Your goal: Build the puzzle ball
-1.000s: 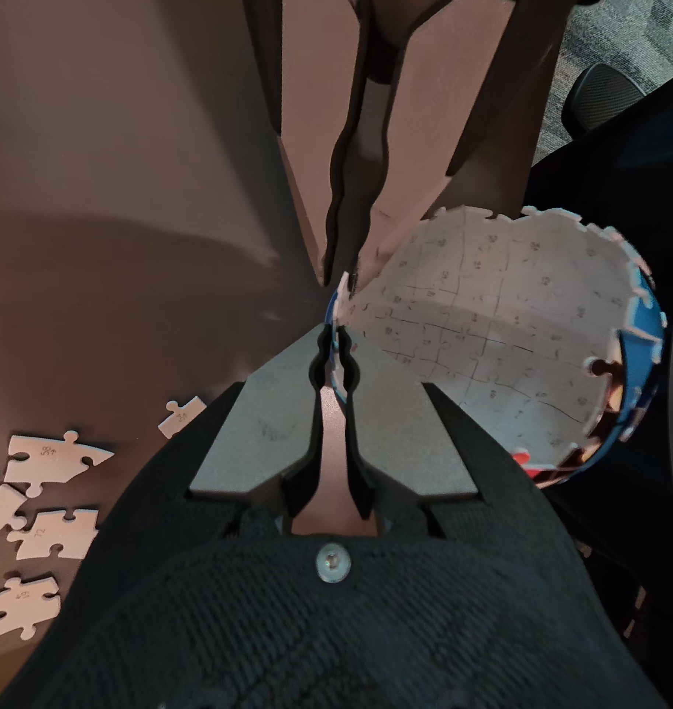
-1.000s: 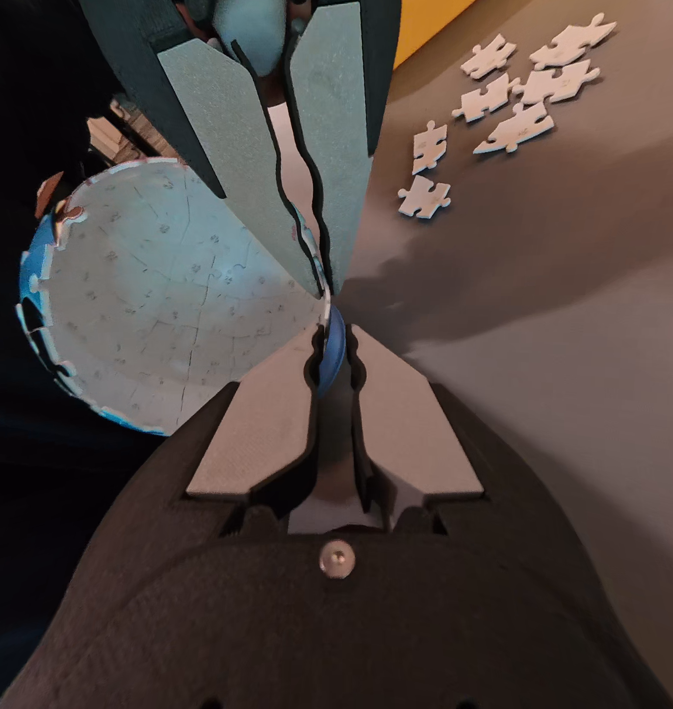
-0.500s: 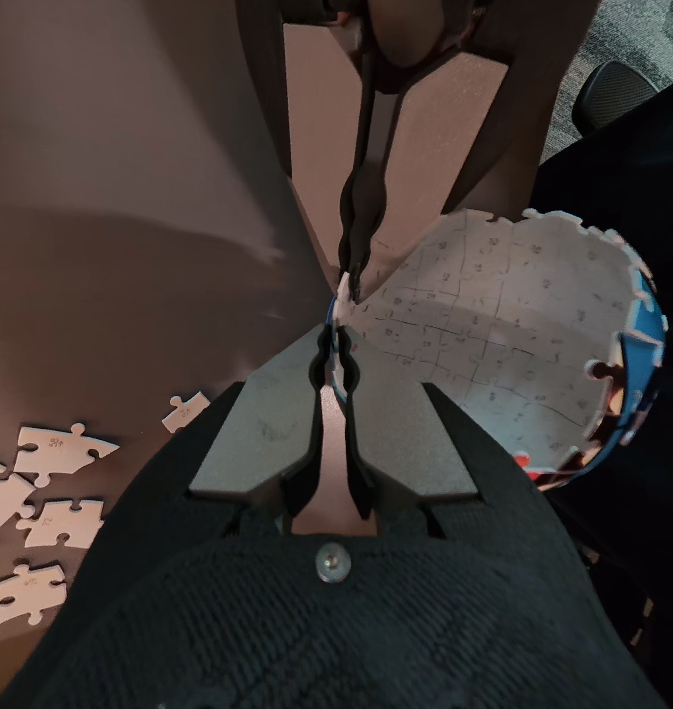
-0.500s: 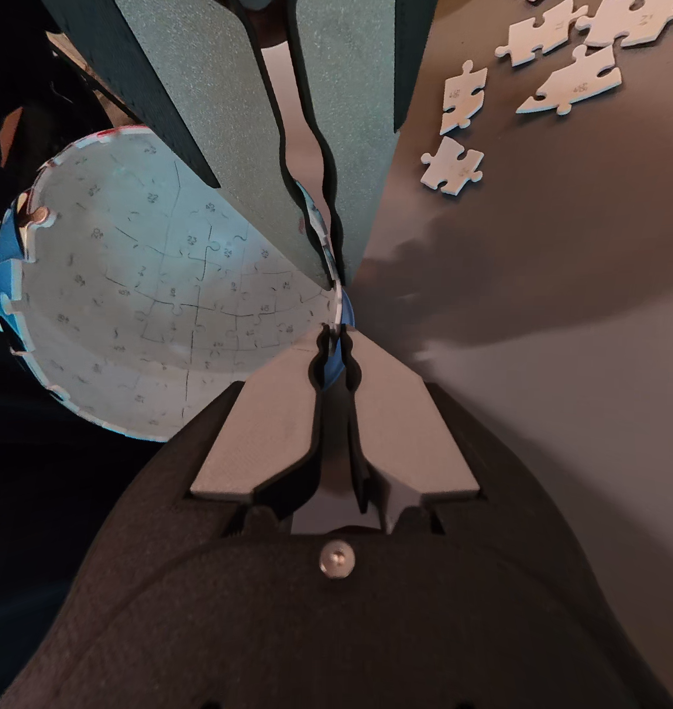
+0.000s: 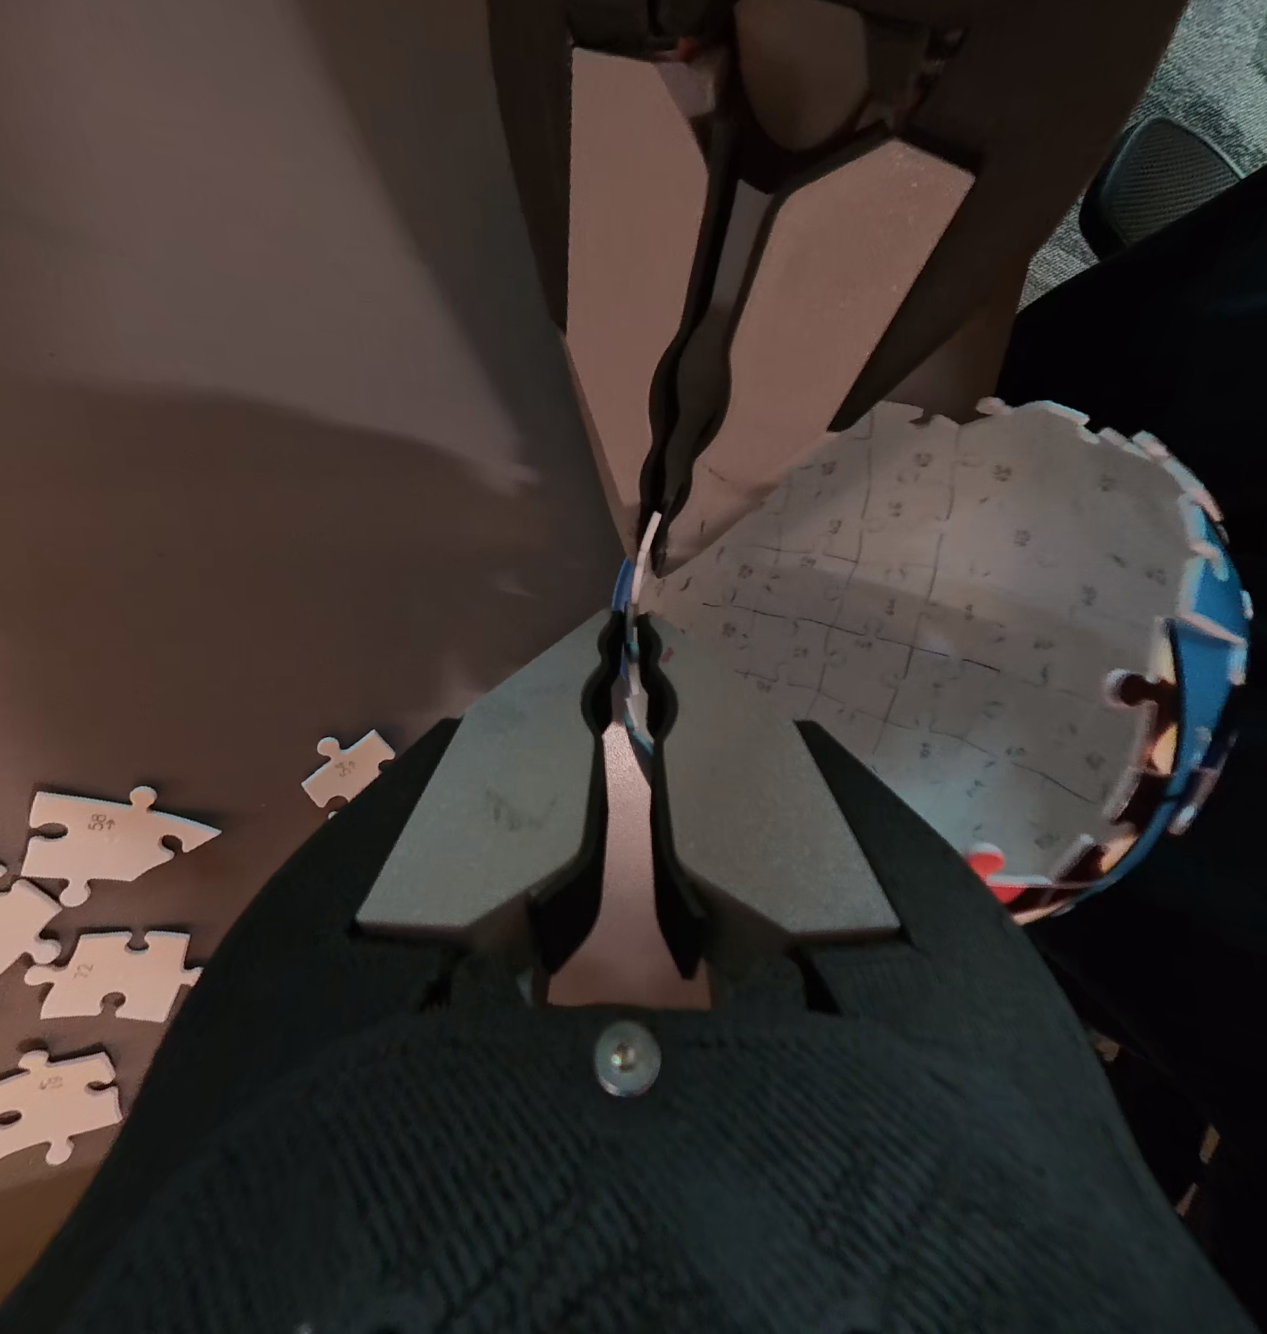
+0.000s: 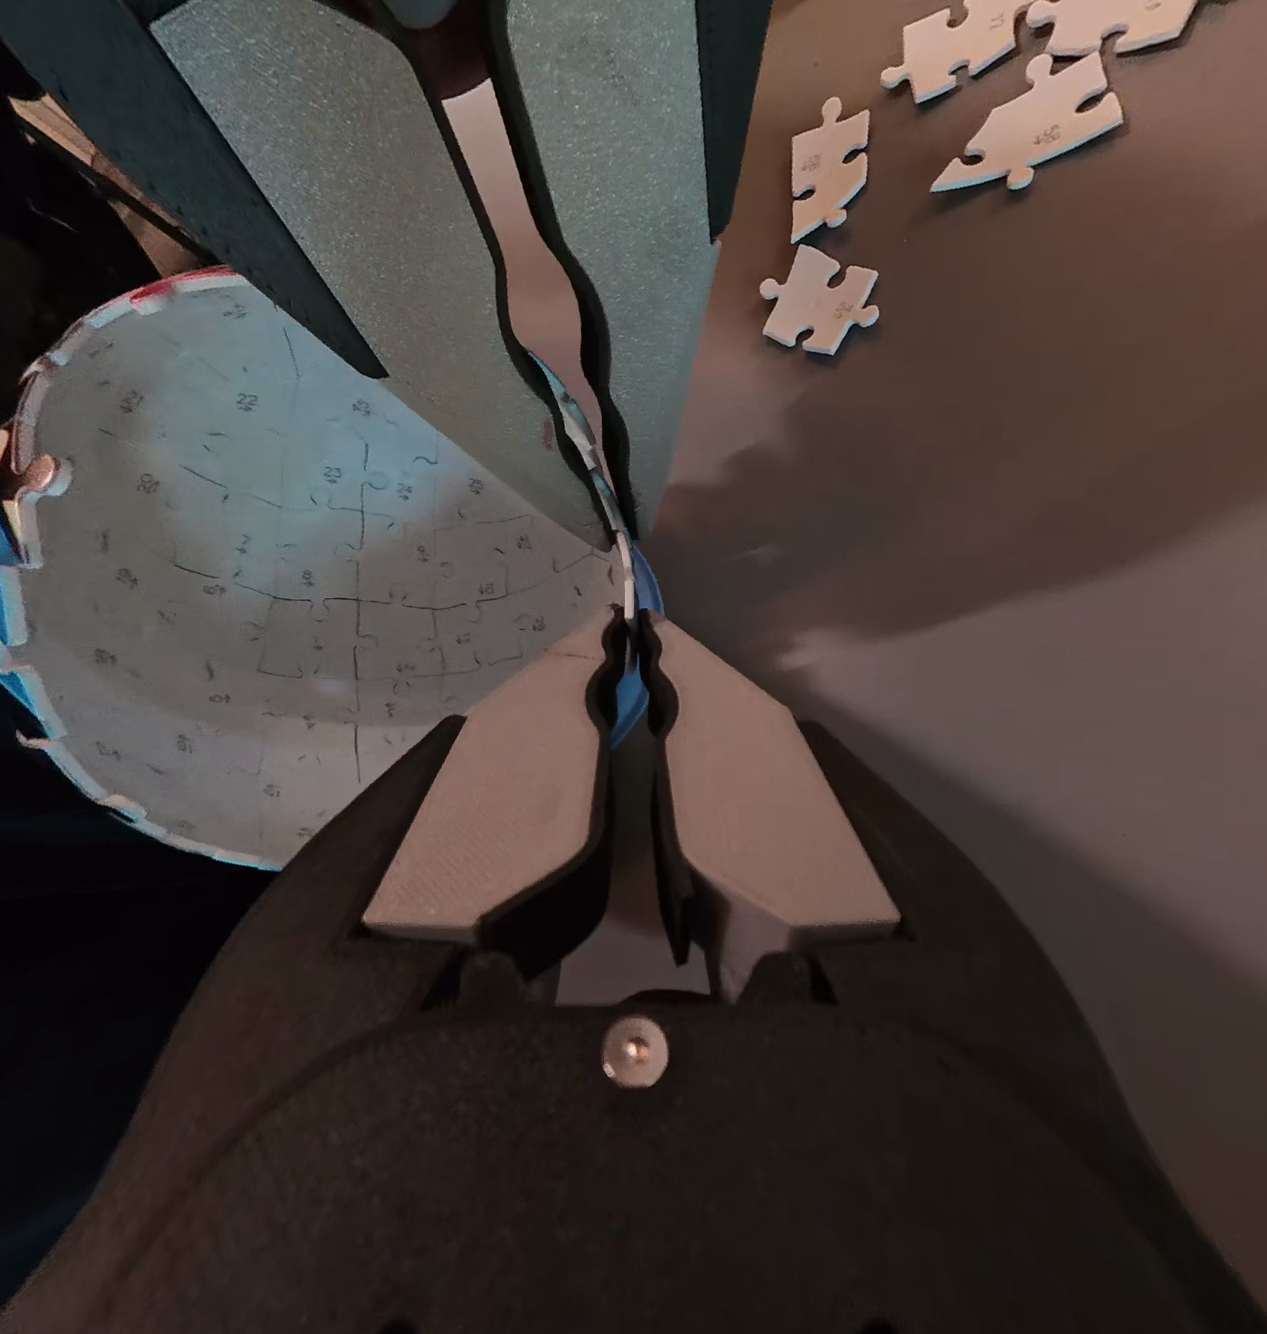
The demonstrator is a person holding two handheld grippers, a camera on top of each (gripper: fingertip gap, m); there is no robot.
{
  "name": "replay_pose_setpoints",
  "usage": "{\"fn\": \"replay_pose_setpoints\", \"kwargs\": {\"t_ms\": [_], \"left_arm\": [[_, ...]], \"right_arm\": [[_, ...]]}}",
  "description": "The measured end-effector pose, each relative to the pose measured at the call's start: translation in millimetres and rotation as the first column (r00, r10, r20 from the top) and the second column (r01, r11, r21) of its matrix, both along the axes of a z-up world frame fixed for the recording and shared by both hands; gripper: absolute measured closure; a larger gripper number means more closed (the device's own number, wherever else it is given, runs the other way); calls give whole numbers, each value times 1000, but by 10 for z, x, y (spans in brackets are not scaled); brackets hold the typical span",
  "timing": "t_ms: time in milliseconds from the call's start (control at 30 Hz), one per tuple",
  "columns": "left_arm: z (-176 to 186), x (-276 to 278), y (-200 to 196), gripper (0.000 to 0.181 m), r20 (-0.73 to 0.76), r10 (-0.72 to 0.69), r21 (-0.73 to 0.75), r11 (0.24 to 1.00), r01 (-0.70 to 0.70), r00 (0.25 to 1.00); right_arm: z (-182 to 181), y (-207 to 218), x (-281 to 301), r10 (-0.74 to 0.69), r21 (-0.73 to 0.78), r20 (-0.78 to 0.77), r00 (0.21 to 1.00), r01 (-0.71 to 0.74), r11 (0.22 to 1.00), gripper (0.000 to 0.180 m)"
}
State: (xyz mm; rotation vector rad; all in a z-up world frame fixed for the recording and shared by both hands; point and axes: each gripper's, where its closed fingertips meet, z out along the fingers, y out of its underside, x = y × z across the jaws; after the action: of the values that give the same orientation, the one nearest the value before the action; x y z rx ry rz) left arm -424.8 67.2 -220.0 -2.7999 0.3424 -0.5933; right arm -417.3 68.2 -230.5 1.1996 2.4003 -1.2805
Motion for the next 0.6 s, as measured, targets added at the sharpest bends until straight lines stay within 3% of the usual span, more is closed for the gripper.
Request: {"fn": "replay_pose_setpoints", "kwargs": {"t_ms": [600], "left_arm": [[-8,-19,8,179,-3,6,0,1000,-6,1000]], "right_arm": [[41,-20,-68,-32,-91,18,999,33,995,179]]}}
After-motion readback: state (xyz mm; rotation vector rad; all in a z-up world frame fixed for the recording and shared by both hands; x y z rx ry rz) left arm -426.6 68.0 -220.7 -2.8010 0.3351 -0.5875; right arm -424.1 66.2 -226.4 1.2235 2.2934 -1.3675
